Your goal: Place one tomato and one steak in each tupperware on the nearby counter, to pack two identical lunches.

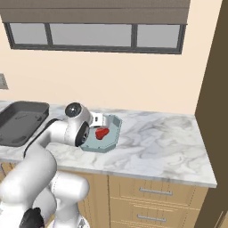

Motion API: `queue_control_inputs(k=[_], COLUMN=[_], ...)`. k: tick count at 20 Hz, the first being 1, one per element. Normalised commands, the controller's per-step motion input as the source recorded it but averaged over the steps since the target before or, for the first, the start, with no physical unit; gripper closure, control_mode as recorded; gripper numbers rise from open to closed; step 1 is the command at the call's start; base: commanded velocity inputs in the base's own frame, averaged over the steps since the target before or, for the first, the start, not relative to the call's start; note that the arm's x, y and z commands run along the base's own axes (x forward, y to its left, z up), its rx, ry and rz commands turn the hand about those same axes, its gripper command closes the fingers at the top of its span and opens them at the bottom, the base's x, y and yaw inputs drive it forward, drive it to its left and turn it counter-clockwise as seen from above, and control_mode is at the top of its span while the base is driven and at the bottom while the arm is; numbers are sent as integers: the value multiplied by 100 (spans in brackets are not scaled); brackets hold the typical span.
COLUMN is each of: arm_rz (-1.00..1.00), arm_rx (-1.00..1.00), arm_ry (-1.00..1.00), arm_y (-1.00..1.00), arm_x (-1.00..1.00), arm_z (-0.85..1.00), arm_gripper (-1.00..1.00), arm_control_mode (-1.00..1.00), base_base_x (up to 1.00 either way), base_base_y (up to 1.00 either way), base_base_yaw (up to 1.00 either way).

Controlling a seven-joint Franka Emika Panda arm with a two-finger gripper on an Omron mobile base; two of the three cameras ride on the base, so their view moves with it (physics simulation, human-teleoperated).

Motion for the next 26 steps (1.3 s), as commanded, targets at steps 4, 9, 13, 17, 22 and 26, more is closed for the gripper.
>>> queue_control_inputs(k=[4,9,13,17,22,26], arm_rz=[5,1,0,0,1,10], arm_rx=[-6,-8,-8,-6,-6,-7], arm_ry=[-25,-16,-7,0,3,13], arm_y=[-5,0,0,0,4,18], arm_x=[-68,-68,-69,-61,-49,-56], arm_z=[100,100,100,100,88,37], arm_gripper=[-100,-100,-100,-100,-100,-100], arm_control_mode=[-100,-100,-100,-100,-100,-100], base_base_x=[0,0,0,0,0,0], base_base_y=[0,0,0,0,0,0], base_base_yaw=[0,0,0,0,0,0])
